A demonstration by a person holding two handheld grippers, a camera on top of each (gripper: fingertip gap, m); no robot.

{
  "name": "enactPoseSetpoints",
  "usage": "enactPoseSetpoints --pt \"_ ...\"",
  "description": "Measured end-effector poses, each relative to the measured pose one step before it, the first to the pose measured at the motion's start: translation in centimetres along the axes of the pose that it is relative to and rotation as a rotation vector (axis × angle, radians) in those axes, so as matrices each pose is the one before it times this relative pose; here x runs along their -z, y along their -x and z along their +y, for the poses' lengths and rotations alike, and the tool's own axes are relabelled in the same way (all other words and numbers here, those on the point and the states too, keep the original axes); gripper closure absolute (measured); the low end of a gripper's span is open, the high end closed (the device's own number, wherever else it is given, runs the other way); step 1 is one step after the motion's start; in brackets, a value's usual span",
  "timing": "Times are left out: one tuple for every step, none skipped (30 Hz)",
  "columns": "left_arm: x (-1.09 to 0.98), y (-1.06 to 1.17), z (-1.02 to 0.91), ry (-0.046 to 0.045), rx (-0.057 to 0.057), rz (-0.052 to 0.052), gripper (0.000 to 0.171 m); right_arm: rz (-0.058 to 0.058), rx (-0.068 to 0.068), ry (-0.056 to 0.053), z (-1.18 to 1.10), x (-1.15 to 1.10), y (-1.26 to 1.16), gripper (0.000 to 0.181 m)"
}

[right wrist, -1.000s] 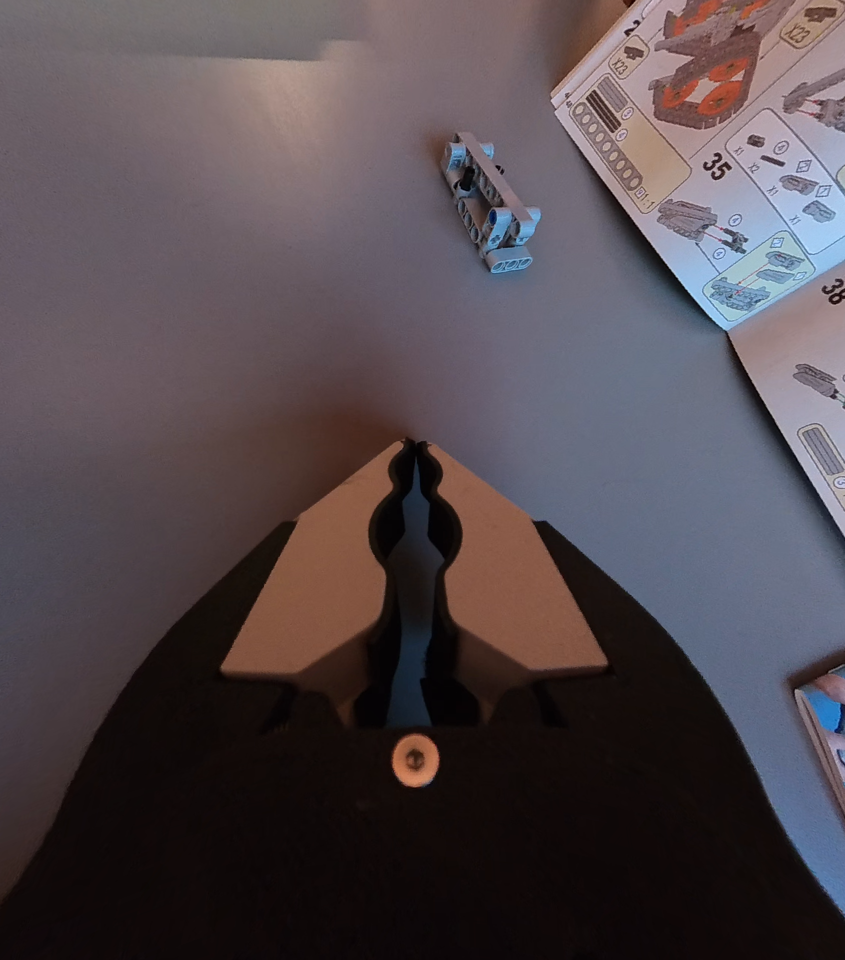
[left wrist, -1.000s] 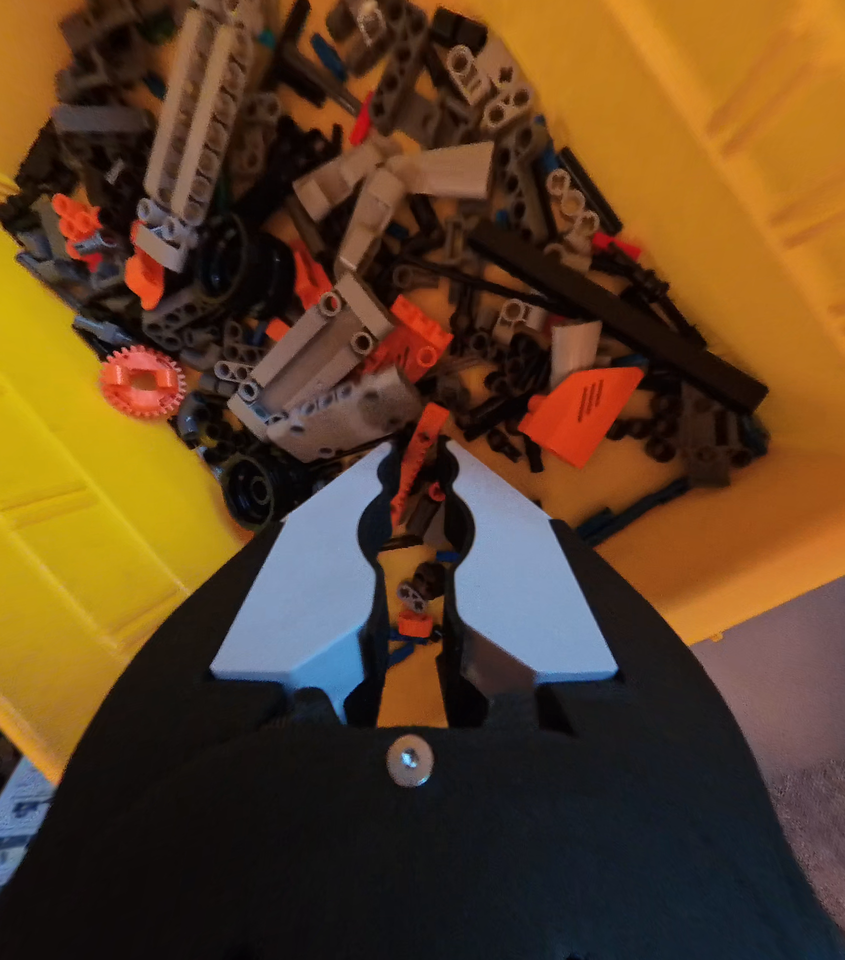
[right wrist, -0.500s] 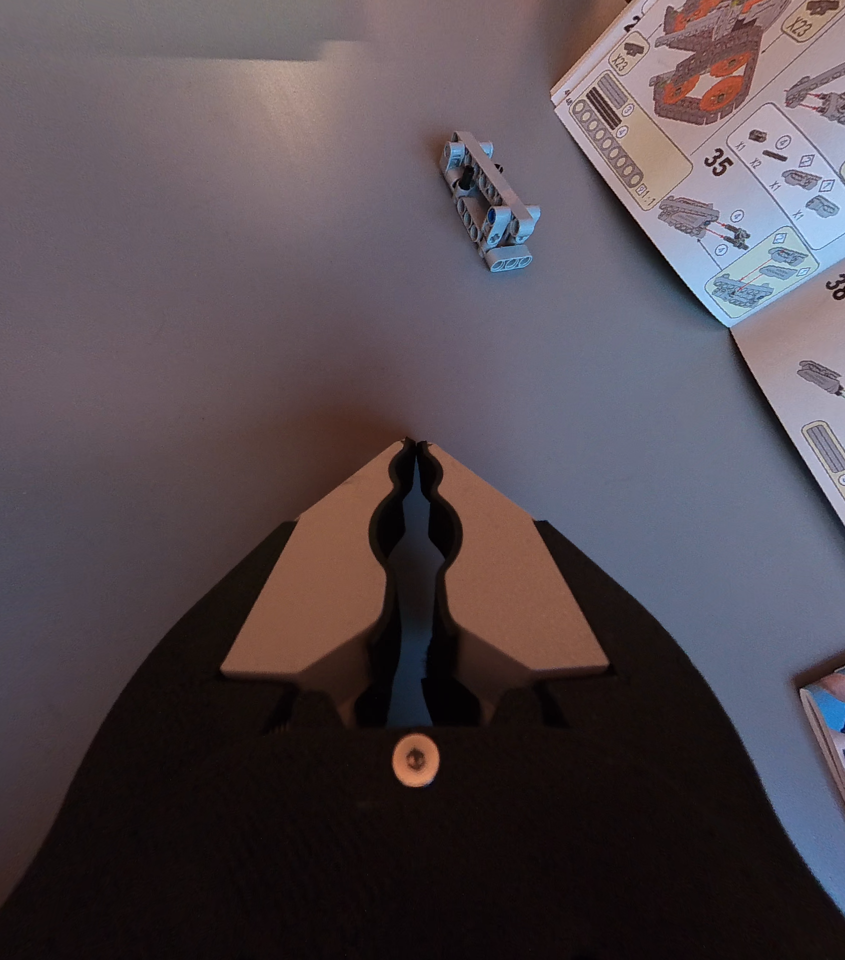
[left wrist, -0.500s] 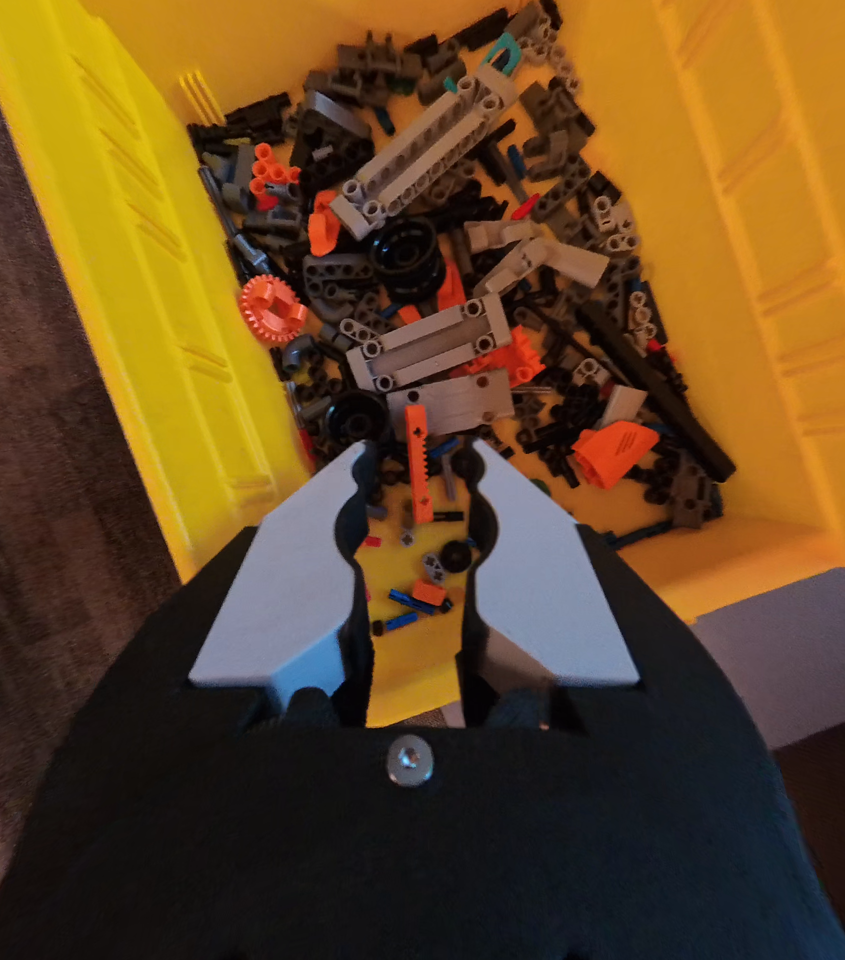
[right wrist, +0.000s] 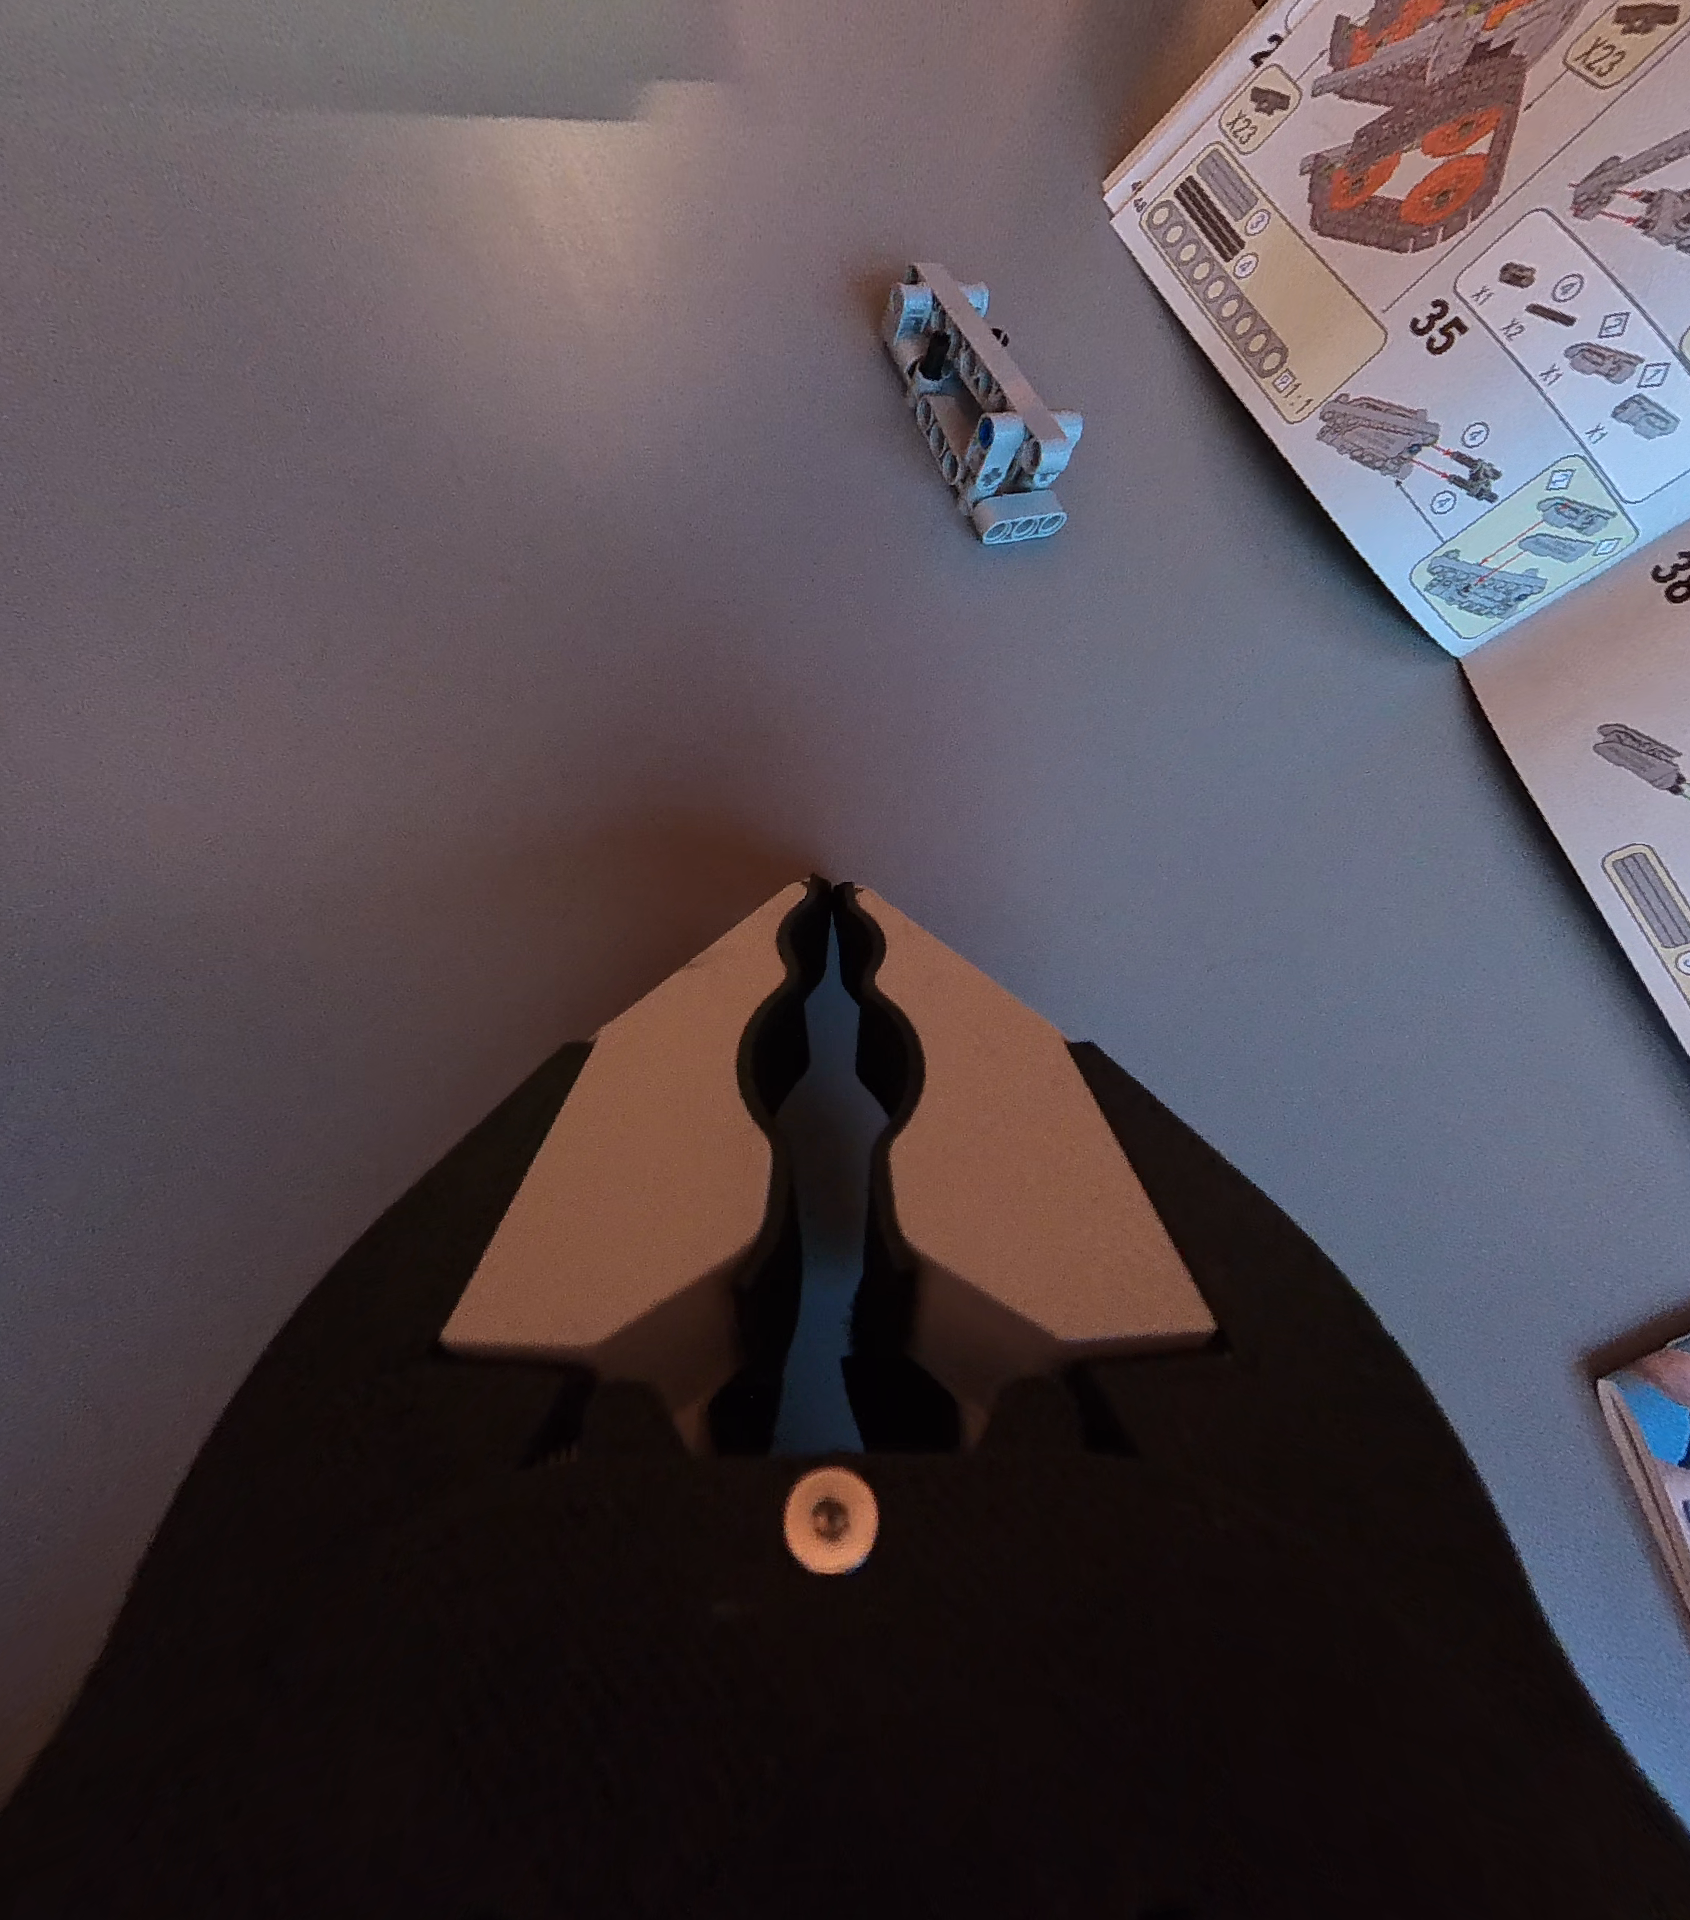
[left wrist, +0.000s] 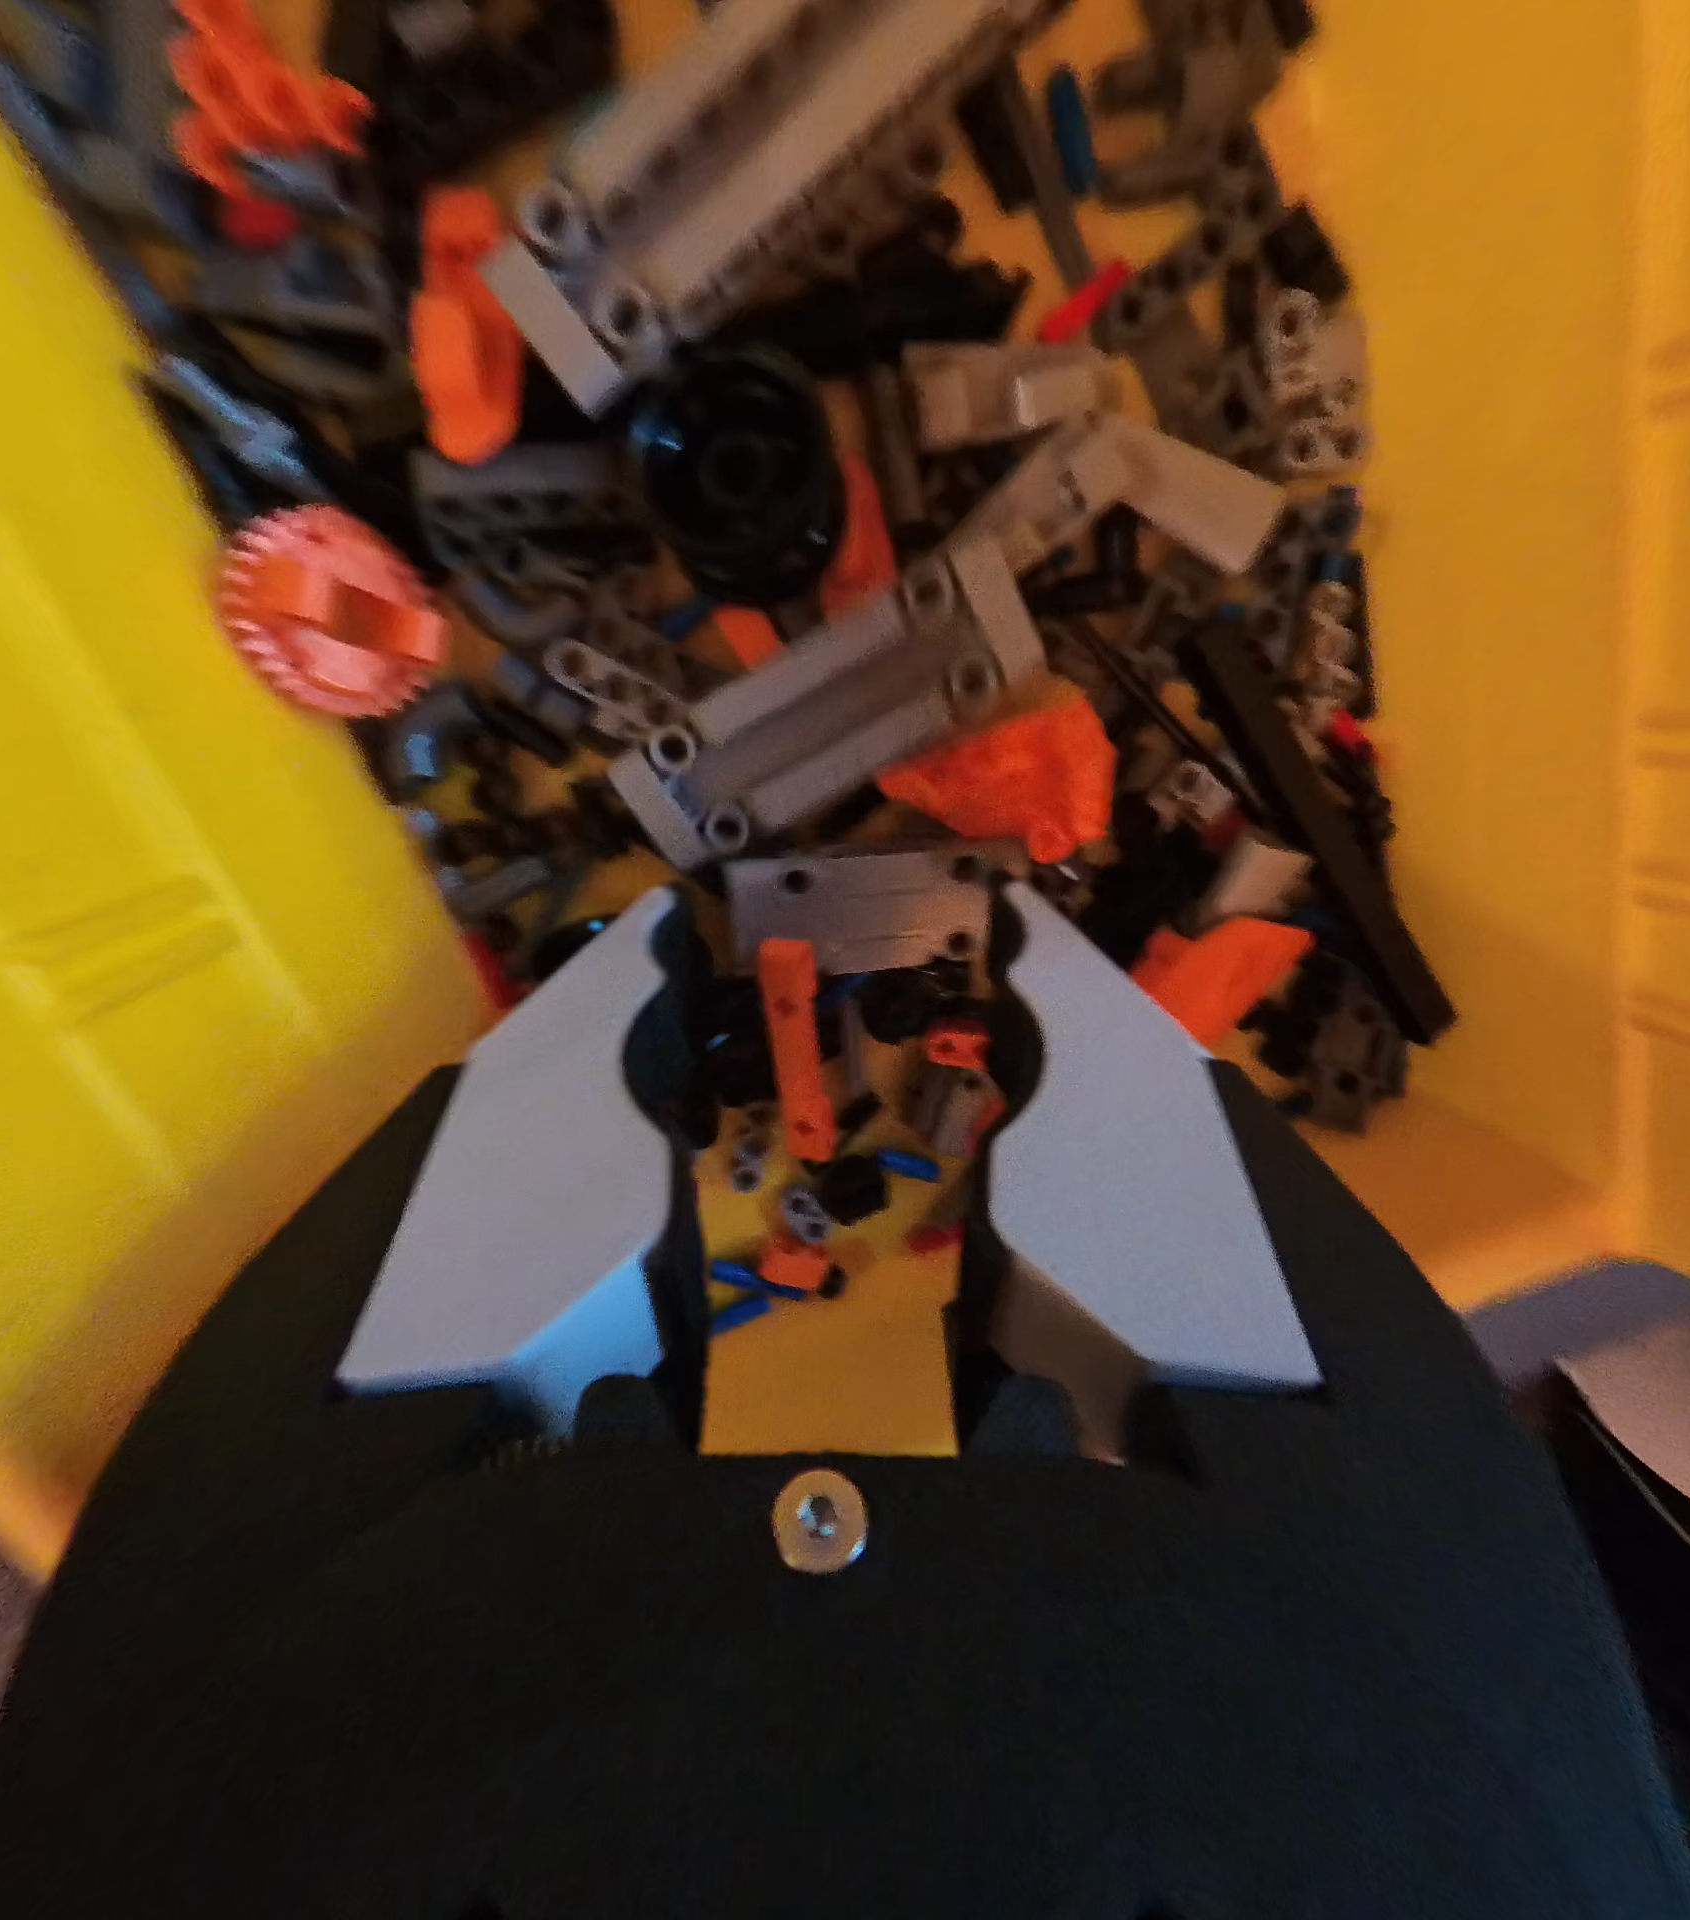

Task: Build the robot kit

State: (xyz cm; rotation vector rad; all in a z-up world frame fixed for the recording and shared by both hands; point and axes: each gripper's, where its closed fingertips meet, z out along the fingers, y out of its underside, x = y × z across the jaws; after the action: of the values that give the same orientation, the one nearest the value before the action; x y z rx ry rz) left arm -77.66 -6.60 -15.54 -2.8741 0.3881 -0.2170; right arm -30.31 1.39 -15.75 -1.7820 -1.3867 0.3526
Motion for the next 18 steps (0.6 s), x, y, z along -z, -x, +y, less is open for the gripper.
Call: enactPoseSetpoints --pt "0.002 -0.806 0.424 0.01915 0.0109 0.0522 0.129 -0.0004 0.0009 -0.0002 0.005 0.018 0.023 0.180" --pt "0.023 -0.486 0.543 0.01657 0.0114 0.0289 0.132 -0.0012 0.0003 -0.0003 0.004 0.013 0.029 0.180" --pt "0.057 -0.413 0.613 0.00929 0.0065 0.0180 0.135 -0.0013 -0.0001 -0.0003 0.010 0.016 0.021 0.180" --pt "0.117 -0.523 0.680 0.00322 0.0000 0.0209 0.139 -0.0024 -0.0004 -0.0004 0.001 0.017 0.027 0.180" --pt "0.181 -0.611 0.692 -0.00190 -0.0029 0.0240 0.146 -0.0025 -0.0010 -0.0001 0.011 0.008 0.026 0.180" --pt "0.236 -0.630 0.685 -0.00435 -0.0023 0.0238 0.149 -0.0019 -0.0013 0.0001 -0.001 0.005 0.011 0.180" --pt "0.287 -0.608 0.682 -0.00512 -0.0012 0.0202 0.152 -0.0019 -0.0016 0.0002 0.000 0.001 0.004 0.180" --pt "0.323 -0.462 0.672 -0.00440 -0.0020 0.0090 0.155 -0.0021 -0.0020 0.0002 0.007 -0.009 0.004 0.180" --pt "0.384 -0.121 0.579 -0.00467 -0.0030 -0.0138 0.155 -0.0019 -0.0019 0.0001 -0.001 0.001 0.007 0.180" --pt "0.466 0.279 0.324 -0.01132 -0.0090 -0.0400 0.153 -0.0016 -0.0018 0.0001 0.006 -0.006 0.004 0.180" --pt "0.567 0.670 0.010 -0.02167 -0.0169 -0.0661 0.148 -0.0019 -0.0018 0.0002 0.000 0.001 0.005 0.180" --pt "0.647 0.992 -0.275 -0.02913 -0.0172 -0.0838 0.143 -0.0018 -0.0023 0.0002 -0.001 -0.003 -0.001 0.180" --pt "0.637 1.033 -0.576 -0.03650 -0.0143 -0.0818 0.135 -0.0015 -0.0023 0.0001 0.012 -0.003 -0.006 0.180" --pt "0.529 0.882 -0.849 -0.04353 -0.0111 -0.0696 0.129 -0.0011 -0.0014 0.0002 0.000 0.006 0.002 0.180" --pt "0.432 0.738 -0.960 -0.04134 -0.0134 -0.0598 0.129 -0.0001 -0.0003 0.0000 -0.001 -0.004 -0.005 0.180" --pt "0.327 0.840 -0.943 -0.03389 -0.0193 -0.0671 0.133 0.0010 0.0012 -0.0001 -0.007 0.005 0.009 0.180" --pt "0.194 0.785 -0.776 -0.02279 -0.0310 -0.0665 0.140 0.0012 0.0024 -0.0003 -0.001 0.002 0.008 0.180" --pt "0.025 0.437 -0.514 -0.00750 -0.0416 -0.0452 0.145 0.0015 0.0027 -0.0003 0.006 0.012 0.008 0.180"
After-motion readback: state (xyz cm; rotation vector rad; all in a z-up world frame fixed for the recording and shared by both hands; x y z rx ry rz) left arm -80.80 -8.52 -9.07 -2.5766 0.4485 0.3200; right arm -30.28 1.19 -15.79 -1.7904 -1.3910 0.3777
